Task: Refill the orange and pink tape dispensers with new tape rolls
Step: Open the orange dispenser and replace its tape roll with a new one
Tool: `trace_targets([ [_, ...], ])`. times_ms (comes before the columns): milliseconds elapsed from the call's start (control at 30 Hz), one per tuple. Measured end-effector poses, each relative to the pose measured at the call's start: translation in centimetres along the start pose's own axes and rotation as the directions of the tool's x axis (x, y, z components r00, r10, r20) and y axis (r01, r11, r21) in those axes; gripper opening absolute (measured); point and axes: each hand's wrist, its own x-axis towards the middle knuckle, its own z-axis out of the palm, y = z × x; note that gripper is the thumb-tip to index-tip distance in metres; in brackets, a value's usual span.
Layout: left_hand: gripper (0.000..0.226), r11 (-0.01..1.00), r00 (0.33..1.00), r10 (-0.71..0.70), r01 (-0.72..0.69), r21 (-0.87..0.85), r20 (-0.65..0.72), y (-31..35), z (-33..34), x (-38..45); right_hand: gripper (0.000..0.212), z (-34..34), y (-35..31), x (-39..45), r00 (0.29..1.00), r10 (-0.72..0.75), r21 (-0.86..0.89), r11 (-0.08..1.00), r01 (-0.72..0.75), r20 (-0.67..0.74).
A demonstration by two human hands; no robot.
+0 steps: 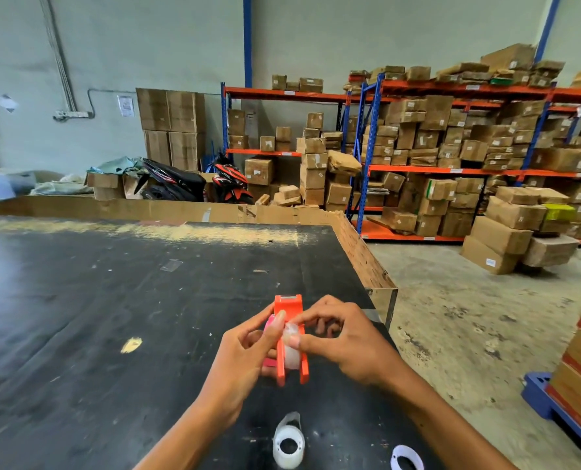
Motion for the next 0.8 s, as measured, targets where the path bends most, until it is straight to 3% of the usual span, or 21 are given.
trace_targets([
  [300,0.043,0.999,0.997,-0.014,0.011,0.046,0.071,0.3,0.0,-0.4,0.007,-1.8,-1.3,2.1,0.985,-0.084,0.075,0.993,0.096,-0.153],
  [567,0.046,0.997,0.985,-0.033,0.022,0.07,0.169,1.2,0.7,-1.6,0.013,-2.4,-0.6,3.2,0.998,0.064,0.161,0.985,-0.059,-0.026],
  [700,0.059,0.995,0.986,-0.056,0.042,0.089,0.155,1.2,0.9,-1.7,0.01,-2.3,-0.1,2.8,0.994,0.107,0.207,0.973,-0.103,-0.009],
  [800,0.048,0.995,0.984,-0.089,0.081,0.055,0.157,1.1,1.1,-1.6,0.007,-2.2,0.3,2.6,0.988,0.154,0.282,0.948,-0.15,0.007],
])
